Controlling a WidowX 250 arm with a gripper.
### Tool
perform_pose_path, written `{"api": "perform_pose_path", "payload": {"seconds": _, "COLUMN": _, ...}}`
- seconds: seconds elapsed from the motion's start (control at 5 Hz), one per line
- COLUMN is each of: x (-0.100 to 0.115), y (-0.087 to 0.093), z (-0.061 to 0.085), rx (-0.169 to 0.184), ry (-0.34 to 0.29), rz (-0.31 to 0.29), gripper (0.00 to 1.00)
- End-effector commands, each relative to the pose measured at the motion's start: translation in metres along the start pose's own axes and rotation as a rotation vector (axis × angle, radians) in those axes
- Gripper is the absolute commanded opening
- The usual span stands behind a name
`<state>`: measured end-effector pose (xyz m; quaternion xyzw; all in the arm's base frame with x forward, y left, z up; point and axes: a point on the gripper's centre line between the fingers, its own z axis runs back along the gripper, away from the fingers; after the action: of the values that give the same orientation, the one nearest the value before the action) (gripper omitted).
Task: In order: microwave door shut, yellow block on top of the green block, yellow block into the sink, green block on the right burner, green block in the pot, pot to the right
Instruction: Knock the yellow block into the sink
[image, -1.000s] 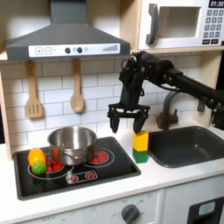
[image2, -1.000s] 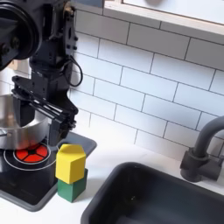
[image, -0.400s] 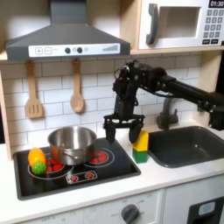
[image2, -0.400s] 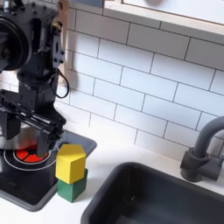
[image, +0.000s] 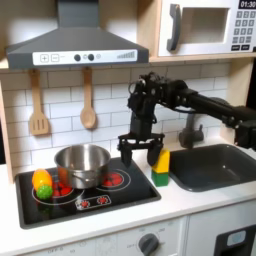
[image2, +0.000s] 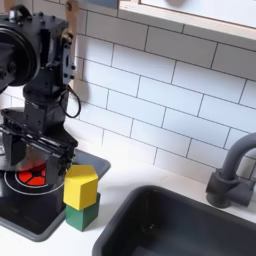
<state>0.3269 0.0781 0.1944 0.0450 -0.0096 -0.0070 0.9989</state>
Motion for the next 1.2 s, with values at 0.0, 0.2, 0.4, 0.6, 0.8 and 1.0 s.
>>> {"api": "perform_pose_path", "payload": {"seconds": 0.0, "x": 0.007, "y": -0.039, "z": 0.0, "rx": -0.07, "ry": -0.016, "rz": -0.163, "gripper": 1.0}}
{"api": "perform_pose_path", "payload": {"seconds": 0.2, "x": 0.009, "y": -0.056, "z": 0.0, "rx": -0.079, "ry": -0.019, "rz": -0.222, "gripper": 1.0}}
{"api": "perform_pose_path", "payload": {"seconds": 0.4, "x": 0.007, "y": -0.053, "z": -0.001, "rx": -0.086, "ry": -0.015, "rz": -0.222, "gripper": 1.0}}
{"api": "perform_pose_path", "payload": {"seconds": 0.6, "x": 0.005, "y": -0.043, "z": 0.001, "rx": -0.06, "ry": -0.011, "rz": -0.179, "gripper": 1.0}}
{"api": "perform_pose_path", "payload": {"seconds": 0.8, "x": 0.006, "y": -0.038, "z": 0.002, "rx": -0.046, "ry": -0.014, "rz": -0.137, "gripper": 1.0}}
{"api": "perform_pose_path", "payload": {"seconds": 1.0, "x": 0.006, "y": -0.042, "z": -0.005, "rx": -0.071, "ry": 0.003, "rz": -0.149, "gripper": 1.0}}
